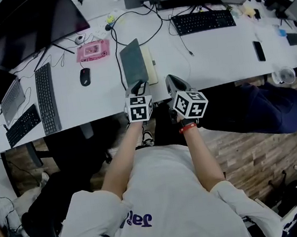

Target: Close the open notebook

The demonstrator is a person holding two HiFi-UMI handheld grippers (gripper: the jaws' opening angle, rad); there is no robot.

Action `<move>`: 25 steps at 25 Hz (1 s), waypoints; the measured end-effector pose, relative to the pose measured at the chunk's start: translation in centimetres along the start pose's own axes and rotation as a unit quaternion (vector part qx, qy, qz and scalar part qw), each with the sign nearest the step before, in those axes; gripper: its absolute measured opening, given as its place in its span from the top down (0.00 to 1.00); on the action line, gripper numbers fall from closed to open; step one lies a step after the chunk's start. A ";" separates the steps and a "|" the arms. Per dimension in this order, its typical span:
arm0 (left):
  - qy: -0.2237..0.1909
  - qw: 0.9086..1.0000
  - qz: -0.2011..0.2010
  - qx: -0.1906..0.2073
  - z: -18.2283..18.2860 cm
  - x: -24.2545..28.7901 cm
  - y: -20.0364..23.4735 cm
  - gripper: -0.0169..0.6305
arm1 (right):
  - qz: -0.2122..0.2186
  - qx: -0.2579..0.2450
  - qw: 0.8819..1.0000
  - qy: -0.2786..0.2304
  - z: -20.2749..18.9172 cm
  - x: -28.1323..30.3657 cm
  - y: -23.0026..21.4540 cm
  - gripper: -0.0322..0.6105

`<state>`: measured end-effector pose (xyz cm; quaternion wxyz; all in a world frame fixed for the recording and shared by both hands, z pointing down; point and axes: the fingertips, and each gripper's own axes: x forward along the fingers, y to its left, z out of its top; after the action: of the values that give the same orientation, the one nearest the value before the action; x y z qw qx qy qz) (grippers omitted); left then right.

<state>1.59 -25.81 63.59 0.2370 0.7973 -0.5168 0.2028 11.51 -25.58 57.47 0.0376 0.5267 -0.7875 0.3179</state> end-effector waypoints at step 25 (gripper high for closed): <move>0.056 0.994 0.025 0.088 -3.8 4.9 -1.7 0.81 | -0.031 0.025 0.999 0.009 -1.8 -0.2 -3.7 0.93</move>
<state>4.72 -26.57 69.17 0.1892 0.7893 -0.5027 0.2975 14.24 -25.33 60.52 0.0414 0.5484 -0.7623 0.3413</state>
